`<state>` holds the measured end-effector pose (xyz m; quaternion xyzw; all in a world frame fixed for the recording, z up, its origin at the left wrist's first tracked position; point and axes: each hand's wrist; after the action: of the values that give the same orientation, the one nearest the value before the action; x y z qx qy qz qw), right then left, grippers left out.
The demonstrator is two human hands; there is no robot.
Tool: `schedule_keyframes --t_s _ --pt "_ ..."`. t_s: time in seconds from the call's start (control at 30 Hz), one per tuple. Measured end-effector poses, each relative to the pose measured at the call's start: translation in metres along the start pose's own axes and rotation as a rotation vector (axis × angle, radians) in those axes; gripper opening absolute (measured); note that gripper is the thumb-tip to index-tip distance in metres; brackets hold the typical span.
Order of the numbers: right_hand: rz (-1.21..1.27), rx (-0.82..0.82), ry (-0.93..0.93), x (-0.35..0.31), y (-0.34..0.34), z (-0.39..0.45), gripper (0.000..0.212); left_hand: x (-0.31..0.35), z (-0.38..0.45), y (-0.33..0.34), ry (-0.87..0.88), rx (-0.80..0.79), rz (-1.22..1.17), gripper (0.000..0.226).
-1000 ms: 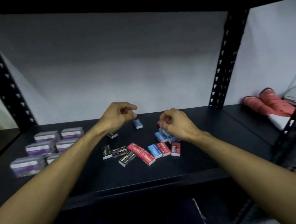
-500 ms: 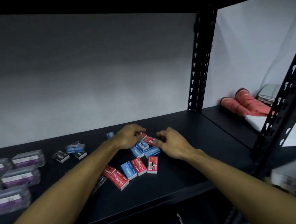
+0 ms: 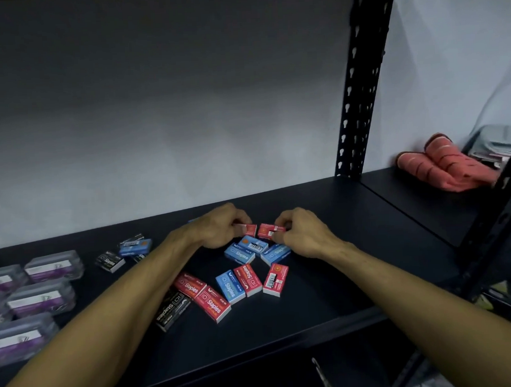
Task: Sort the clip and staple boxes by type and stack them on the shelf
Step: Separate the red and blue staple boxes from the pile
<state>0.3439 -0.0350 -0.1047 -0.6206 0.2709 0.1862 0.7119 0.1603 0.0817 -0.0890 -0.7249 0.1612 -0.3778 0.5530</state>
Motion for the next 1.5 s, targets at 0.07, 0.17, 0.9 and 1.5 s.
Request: schedule_keyframes --t_s 0.07,0.17,0.9,1.5 --pt "0.043 0.011 -0.015 0.002 -0.002 -0.001 0.02 -0.001 -0.005 0.0 -0.007 -0.004 -0.033 0.02" --pt "0.077 0.032 -0.028 0.004 -0.004 -0.002 0.019 -0.003 -0.011 0.0 -0.009 -0.001 -0.102 0.015" --pt "-0.076 0.106 -0.122 0.005 -0.006 -0.005 0.016 -0.005 -0.025 0.005 -0.04 0.178 -0.047 0.014" --pt "-0.08 -0.035 -0.038 0.01 -0.007 0.002 0.044 -0.008 -0.025 0.002 -0.172 0.045 -0.091 0.04"
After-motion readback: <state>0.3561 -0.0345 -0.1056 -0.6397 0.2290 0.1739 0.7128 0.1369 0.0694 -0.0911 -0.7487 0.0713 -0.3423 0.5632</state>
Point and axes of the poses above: each hand's wrist, its own z-axis towards the middle knuckle, its own y-axis out of the palm, x = y × z, and after that the axes turned 5 degrees about -y, right-handed
